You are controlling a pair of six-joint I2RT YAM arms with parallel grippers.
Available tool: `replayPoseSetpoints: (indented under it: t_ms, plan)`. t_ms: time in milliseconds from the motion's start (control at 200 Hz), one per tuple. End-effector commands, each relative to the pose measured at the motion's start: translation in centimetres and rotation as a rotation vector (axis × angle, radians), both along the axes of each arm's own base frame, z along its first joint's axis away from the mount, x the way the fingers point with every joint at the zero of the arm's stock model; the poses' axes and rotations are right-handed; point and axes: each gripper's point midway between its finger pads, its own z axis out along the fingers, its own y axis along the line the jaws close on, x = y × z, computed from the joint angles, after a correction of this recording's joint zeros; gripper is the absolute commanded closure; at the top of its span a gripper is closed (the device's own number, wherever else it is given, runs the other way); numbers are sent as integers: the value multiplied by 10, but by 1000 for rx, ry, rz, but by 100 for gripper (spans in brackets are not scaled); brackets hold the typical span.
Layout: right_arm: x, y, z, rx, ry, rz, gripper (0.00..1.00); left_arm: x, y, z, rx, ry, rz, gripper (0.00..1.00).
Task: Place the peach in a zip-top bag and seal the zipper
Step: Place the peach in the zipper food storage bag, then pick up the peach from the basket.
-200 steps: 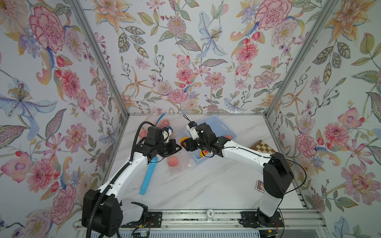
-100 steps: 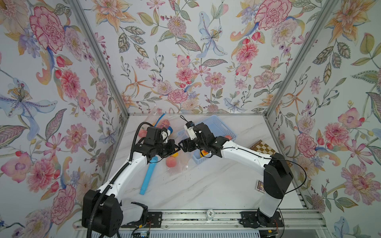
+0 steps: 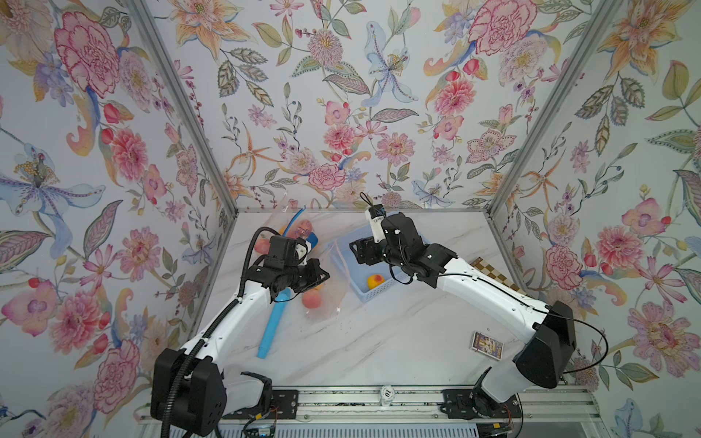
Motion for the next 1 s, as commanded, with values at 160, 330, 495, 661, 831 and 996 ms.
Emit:
replayPoseSetpoints:
  t_ms: [160, 330, 495, 661, 831, 996]
  plan:
    - [29, -115, -61, -211, 263, -359, 22, 3, 8, -2, 16, -19, 29, 100]
    - [49, -152, -90, -299, 345, -443, 21, 3, 8, -5, 19, -19, 36, 100]
    - [68, -176, -114, -374, 401, -493, 22, 4, 8, -6, 14, -19, 40, 100]
    - [82, -187, -135, -412, 444, -506, 23, 5, 7, -7, 11, -19, 41, 100]
    - [96, -191, -149, -449, 459, -509, 24, 6, 6, -8, 5, -17, 40, 100]
    - [106, -195, -164, -509, 475, -513, 26, 6, 6, -9, 2, -17, 39, 100]
